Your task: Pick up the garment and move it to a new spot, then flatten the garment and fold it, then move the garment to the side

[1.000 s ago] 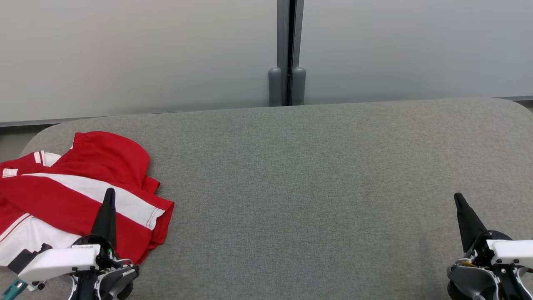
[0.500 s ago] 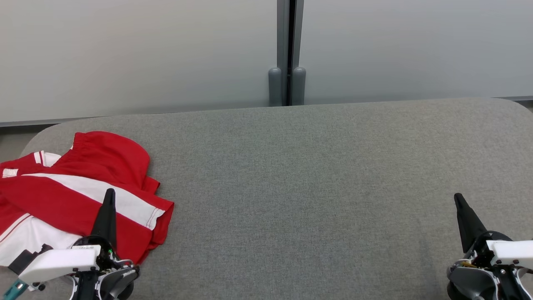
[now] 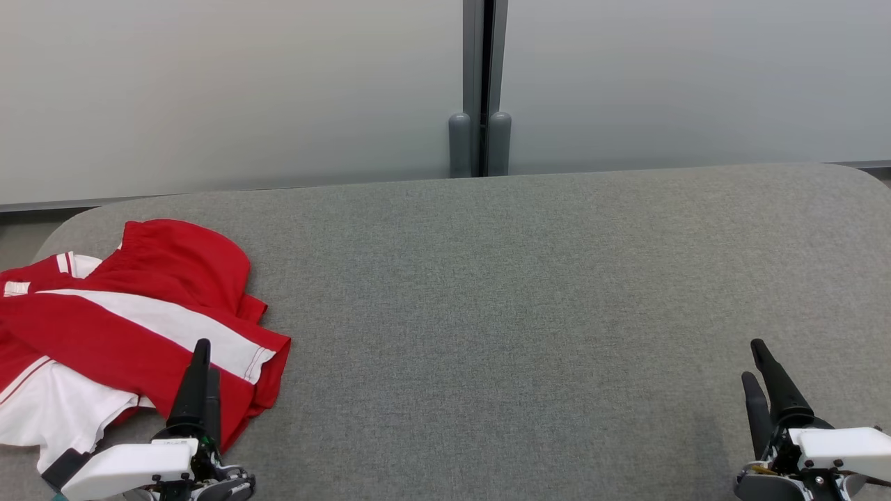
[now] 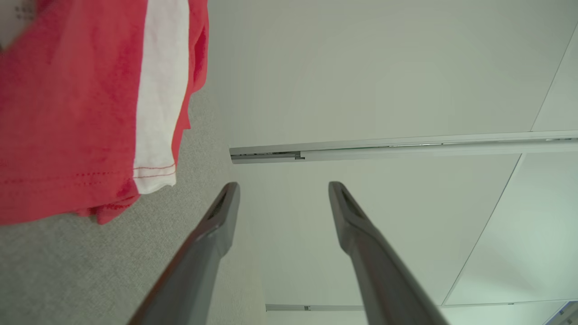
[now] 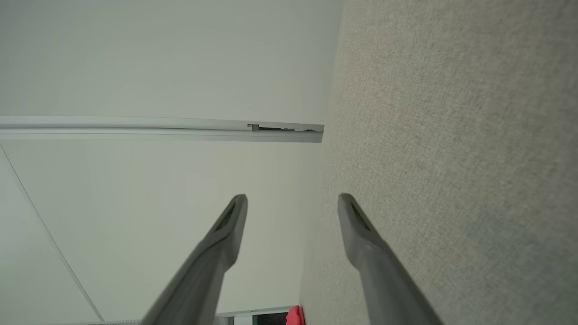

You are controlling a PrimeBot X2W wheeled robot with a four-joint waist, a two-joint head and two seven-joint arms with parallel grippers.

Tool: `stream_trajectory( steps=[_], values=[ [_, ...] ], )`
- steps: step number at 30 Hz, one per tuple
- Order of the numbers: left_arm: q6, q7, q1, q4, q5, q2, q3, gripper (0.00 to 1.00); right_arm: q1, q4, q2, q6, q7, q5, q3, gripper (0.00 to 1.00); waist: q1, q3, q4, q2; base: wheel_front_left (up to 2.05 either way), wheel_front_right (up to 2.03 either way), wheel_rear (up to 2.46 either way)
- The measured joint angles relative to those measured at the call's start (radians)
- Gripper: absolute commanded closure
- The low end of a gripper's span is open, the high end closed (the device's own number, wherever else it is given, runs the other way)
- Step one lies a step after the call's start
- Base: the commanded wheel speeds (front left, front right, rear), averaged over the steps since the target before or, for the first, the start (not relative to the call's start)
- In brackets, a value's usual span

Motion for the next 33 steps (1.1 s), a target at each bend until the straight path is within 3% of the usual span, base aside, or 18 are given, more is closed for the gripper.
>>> stream_trajectory(
  steps=[9,25,33],
  values=[
    [0.015,-0.040,0.000,-0.014,0.140,0.001,-0.026,0.00,0.005,-0.052,-0.001,0.000,-0.040,-0.193,0.022,0.00,0.0000,0.000,0.000,0.0000,0.00,0.00,0.00],
    [0.050,-0.106,0.009,-0.049,0.548,0.024,-0.077,0.00,0.019,-0.122,-0.027,0.000,-0.106,-0.581,0.074,0.00,0.0000,-0.005,0.001,0.0000,0.00,0.00,0.00],
    [0.080,-0.134,0.026,-0.044,0.709,0.043,-0.091,0.00,0.029,-0.139,-0.042,0.000,-0.133,-0.711,0.093,0.00,0.0000,-0.010,0.002,0.0000,0.00,0.00,0.00]
  ],
)
